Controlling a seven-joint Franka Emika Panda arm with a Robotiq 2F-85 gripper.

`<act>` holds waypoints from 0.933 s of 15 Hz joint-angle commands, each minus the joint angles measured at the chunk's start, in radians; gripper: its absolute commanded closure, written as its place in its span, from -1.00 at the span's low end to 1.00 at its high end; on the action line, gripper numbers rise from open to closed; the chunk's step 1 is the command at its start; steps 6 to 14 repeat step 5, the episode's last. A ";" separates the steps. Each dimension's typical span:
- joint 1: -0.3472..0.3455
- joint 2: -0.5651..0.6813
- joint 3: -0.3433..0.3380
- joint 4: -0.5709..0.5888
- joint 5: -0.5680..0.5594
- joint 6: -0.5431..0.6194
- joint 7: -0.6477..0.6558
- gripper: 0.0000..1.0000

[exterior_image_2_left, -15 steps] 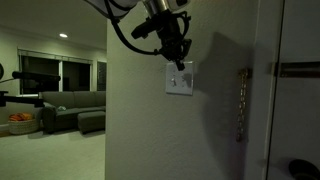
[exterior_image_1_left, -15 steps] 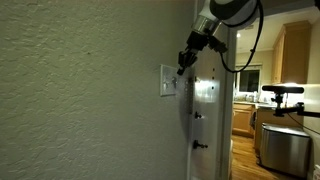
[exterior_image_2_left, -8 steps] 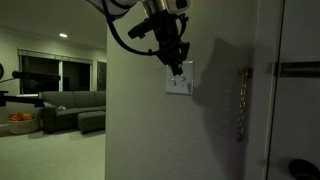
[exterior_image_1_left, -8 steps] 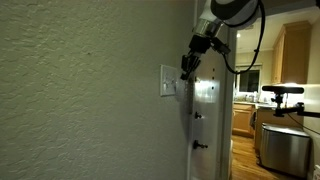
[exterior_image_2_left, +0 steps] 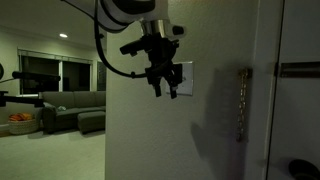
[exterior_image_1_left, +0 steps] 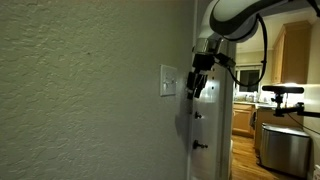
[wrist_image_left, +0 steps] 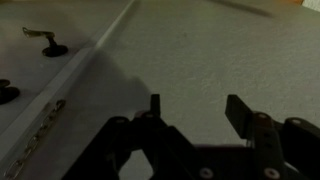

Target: Switch the right light switch on

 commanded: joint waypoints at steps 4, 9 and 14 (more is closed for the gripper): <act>-0.002 -0.002 0.001 -0.048 -0.001 -0.022 0.004 -0.89; -0.002 0.001 0.002 -0.046 -0.001 -0.021 0.003 -0.99; -0.002 0.001 0.002 -0.046 -0.001 -0.021 0.003 -0.99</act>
